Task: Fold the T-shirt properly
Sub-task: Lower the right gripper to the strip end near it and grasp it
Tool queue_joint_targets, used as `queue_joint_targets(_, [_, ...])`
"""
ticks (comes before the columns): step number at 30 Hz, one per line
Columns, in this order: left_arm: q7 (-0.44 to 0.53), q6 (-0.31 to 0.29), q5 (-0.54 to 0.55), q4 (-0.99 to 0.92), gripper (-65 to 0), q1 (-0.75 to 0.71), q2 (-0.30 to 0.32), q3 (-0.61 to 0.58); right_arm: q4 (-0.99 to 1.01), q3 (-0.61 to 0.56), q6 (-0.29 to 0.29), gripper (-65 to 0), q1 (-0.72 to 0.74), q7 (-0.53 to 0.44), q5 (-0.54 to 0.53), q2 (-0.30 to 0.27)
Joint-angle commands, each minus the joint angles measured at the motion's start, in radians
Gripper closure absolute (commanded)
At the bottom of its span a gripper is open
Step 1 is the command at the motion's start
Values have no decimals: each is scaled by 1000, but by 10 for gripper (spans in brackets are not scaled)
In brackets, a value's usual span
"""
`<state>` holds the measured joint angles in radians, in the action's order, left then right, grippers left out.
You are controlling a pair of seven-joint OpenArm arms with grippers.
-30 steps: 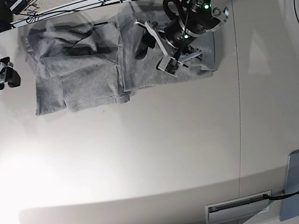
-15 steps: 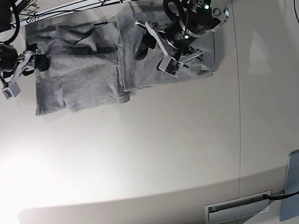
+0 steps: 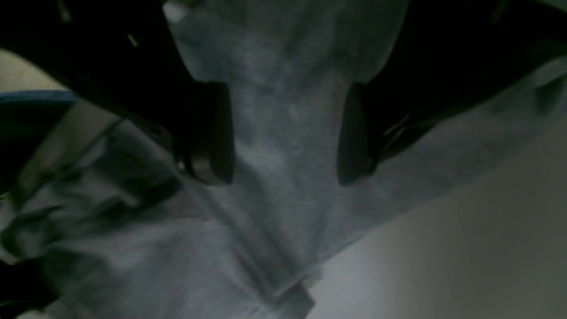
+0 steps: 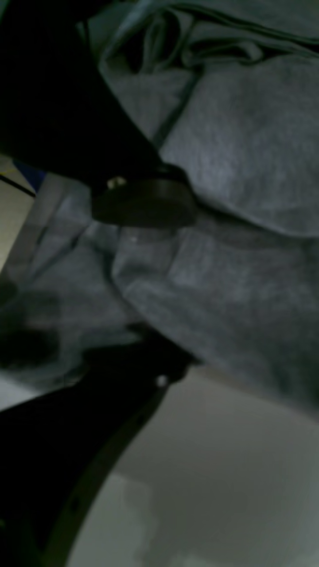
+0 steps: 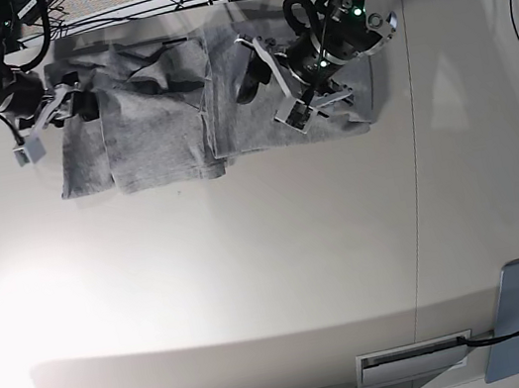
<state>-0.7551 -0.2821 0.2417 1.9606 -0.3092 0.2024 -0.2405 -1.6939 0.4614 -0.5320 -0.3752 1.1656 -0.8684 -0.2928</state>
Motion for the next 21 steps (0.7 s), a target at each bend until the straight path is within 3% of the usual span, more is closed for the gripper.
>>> queue_joint_targets(1, [15,-3,-1,21,-371,5,-3,2,-13,37,-2,-386,2,-31,-13,-28])
queue_joint_targets(6, [15,-4,-2,21,-371,5,-3,2,-12,130,-2,-386,7,-41,13,-40])
queue_joint_targets(13, [14,-4,-3,21,-371,5,-3,2,64,81,-2,-386,16,-50,51,-37])
queue_joint_targets(21, [11,-4,-3,21,-371,5,-3,2,132,9,-19,-386,29,-14,-92,-37])
